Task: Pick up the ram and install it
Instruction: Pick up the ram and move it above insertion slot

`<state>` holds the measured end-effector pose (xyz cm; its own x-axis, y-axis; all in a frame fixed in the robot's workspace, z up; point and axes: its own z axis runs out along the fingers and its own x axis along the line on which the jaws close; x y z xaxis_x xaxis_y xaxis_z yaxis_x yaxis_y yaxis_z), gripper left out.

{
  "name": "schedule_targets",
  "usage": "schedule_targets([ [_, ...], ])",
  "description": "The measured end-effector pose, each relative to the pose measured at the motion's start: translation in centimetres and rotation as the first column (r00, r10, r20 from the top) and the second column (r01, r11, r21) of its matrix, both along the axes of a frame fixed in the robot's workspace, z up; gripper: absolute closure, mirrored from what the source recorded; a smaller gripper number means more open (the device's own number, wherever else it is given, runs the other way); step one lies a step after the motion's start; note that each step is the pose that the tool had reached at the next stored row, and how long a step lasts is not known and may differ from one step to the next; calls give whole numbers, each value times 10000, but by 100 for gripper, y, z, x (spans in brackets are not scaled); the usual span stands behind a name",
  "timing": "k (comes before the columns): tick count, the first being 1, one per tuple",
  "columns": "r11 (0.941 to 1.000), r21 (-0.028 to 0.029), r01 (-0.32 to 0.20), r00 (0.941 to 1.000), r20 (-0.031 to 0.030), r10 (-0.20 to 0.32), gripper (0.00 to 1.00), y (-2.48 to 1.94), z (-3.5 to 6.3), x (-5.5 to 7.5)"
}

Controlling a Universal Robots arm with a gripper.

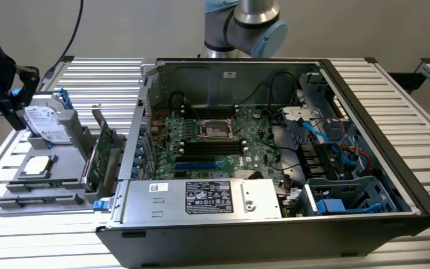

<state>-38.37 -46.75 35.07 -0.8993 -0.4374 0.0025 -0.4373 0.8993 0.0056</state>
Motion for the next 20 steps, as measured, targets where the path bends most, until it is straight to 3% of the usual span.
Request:
schedule_targets([
  [5, 9959, 1, -904, 9959, 1, 904, 89, 0, -17, 0],
  [10, 9836, 0, -1806, 9836, 0, 1806, 89, 0, -36, 0],
  [15, 9629, 0, -2698, 9629, 1, 2698, 89, 0, -58, 0],
  [20, 9346, 0, -3557, 9346, 0, 3557, 89, 0, -81, 0],
])
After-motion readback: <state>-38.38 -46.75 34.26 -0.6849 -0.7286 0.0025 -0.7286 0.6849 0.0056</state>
